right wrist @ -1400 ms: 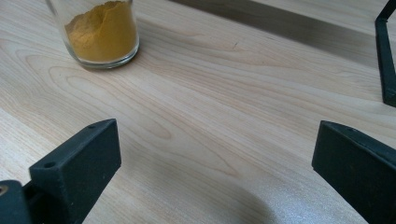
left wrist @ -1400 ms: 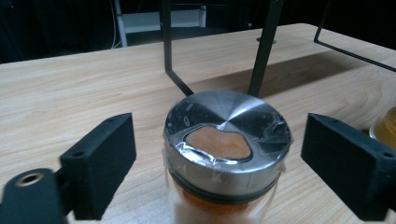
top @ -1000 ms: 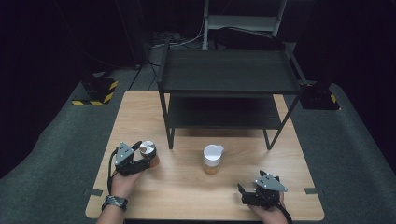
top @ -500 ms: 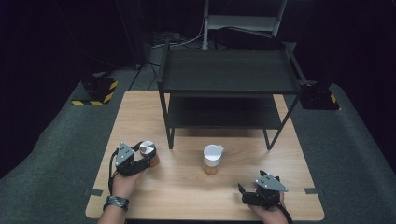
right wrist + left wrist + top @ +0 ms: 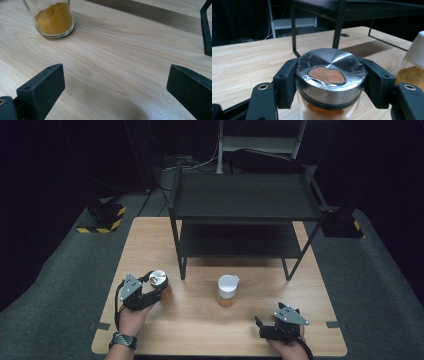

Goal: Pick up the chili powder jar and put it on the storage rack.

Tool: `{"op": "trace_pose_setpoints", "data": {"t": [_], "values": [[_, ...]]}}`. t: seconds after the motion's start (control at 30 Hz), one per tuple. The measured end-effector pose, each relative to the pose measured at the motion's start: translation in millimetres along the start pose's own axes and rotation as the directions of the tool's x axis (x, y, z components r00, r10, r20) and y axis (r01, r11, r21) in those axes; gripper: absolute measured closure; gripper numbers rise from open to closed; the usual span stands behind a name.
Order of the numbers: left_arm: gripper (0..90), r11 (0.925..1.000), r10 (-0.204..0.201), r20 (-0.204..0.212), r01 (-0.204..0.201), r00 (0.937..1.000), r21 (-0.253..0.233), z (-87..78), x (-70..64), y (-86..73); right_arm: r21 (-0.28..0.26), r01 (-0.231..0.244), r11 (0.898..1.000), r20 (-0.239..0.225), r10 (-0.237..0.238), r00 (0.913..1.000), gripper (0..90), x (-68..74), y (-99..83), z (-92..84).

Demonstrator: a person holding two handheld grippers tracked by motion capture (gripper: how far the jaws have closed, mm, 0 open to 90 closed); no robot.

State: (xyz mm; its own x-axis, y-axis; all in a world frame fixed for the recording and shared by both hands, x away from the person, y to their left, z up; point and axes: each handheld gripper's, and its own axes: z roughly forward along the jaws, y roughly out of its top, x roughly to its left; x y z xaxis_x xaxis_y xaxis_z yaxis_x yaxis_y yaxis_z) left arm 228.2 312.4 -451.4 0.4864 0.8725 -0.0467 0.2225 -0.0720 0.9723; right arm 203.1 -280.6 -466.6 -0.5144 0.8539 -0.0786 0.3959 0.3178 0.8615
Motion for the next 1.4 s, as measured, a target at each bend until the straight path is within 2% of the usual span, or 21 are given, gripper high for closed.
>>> {"op": "trace_pose_setpoints", "data": {"t": [0.3,0.47,0.7,0.97,1.4], "values": [[34.9,0.9992,0.011,0.037,-0.01,0.9993,-0.039,-9.3,-11.6,14.9,-0.001,0.0,1.0,0.001,0.0,1.0,1.3,0.1,-0.1,-0.1],[35.0,0.9973,0.032,0.054,-0.028,0.998,-0.068,-16.6,-16.7,26.0,-0.001,0.0,1.0,-0.001,0.0,1.0,1.3,-0.3,-0.2,-0.1],[34.9,0.9941,0.034,0.087,-0.024,0.9956,-0.106,-24.8,-24.9,40.3,0.0,0.006,1.0,0.001,-0.006,1.0,1.6,0.5,0.1,0.1],[34.9,0.9894,0.049,0.103,-0.034,0.9935,-0.141,-31.7,-34.0,57.4,-0.003,0.001,1.0,-0.001,-0.001,1.0,1.6,-0.3,-0.6,-0.2],[34.9,0.9843,0.057,0.126,-0.035,0.9904,-0.173,-35.4,-39.0,78.5,-0.003,-0.003,1.0,-0.005,0.003,1.0,1.7,-1.2,-0.5,-0.3]]}}
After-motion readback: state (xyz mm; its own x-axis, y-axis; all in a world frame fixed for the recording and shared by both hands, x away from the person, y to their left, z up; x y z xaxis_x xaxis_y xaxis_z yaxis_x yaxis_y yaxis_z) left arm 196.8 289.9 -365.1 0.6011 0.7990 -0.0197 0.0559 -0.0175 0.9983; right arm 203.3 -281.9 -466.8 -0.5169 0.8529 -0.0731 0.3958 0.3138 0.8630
